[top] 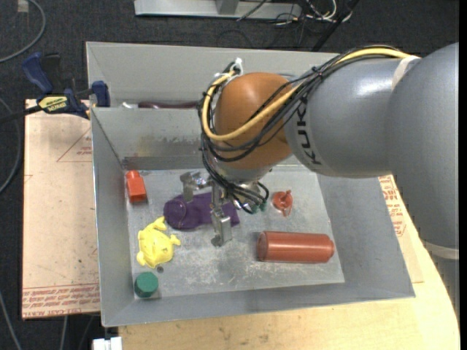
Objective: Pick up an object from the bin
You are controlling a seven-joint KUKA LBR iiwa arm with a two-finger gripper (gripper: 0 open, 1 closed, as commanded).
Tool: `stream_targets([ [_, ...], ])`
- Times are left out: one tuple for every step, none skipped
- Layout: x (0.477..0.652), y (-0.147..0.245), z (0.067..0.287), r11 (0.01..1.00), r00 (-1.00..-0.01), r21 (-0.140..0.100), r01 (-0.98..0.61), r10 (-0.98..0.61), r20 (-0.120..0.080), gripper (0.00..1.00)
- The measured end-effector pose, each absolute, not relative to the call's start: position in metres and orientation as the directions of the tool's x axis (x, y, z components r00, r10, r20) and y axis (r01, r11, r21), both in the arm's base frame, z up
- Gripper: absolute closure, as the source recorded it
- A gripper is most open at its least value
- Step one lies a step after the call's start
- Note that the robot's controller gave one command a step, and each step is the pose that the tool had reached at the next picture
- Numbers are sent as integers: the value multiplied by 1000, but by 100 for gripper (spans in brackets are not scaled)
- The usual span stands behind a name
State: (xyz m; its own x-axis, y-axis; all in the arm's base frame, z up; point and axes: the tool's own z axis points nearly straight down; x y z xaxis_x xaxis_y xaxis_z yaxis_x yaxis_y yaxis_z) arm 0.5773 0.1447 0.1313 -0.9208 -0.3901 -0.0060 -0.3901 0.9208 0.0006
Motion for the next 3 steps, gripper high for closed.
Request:
stream_targets([
  [587,138,92,936,-936,3,-353,-353,-6,0],
  [608,161,70,962,-962,3,-272,-271,-10,100],
  [608,161,70,963,-963,4,-271,-271,-10,100],
])
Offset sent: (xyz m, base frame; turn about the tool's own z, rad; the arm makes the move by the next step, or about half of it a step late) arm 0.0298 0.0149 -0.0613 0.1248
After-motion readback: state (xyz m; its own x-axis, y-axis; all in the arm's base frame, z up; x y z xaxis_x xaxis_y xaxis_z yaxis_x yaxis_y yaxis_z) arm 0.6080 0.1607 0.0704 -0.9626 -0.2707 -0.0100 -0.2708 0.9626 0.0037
